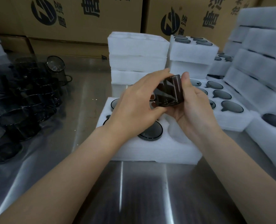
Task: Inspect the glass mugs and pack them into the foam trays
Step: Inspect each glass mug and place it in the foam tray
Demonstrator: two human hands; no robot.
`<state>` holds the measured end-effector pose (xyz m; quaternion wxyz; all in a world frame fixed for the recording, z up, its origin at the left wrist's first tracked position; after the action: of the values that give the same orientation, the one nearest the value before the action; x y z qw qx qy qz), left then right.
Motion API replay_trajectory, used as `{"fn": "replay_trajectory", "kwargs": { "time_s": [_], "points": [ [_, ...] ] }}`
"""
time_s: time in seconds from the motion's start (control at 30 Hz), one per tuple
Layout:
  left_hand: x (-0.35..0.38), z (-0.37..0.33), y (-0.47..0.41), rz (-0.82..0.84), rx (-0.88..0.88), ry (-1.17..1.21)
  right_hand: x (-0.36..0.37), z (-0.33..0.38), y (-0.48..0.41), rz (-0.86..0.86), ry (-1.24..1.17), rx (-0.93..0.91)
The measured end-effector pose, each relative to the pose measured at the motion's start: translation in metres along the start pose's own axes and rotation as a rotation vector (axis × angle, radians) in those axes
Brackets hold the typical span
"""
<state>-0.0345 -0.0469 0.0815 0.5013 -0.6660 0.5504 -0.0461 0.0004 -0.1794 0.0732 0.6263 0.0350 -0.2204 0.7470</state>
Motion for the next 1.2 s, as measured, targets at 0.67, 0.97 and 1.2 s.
{"fn": "replay_trajectory", "kwargs": {
  "time_s": [0.67, 0.97, 1.2],
  "points": [
    [-0.004, -0.003, 0.000, 0.063, -0.061, 0.101, 0.008, 0.000, 0.002, 0.297, -0.139, 0.097],
    [0.000, -0.003, 0.003, 0.027, 0.064, 0.017, 0.002, 0.006, 0.002, 0.104, -0.133, 0.040],
    [0.003, 0.002, 0.003, 0.041, 0.003, -0.047, 0.002, 0.006, 0.004, -0.008, -0.033, -0.007]
  ]
}}
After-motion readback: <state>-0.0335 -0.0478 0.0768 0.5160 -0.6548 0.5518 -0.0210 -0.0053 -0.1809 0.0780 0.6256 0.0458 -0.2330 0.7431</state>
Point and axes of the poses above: each hand's wrist, its own y-axis away from the middle knuckle, its own x-axis out of the palm, z = x × y, the point moved 2 cm from there along -y, towards the middle knuckle, and after that the axes turned 5 degrees about -x, right-handed, at the moved point
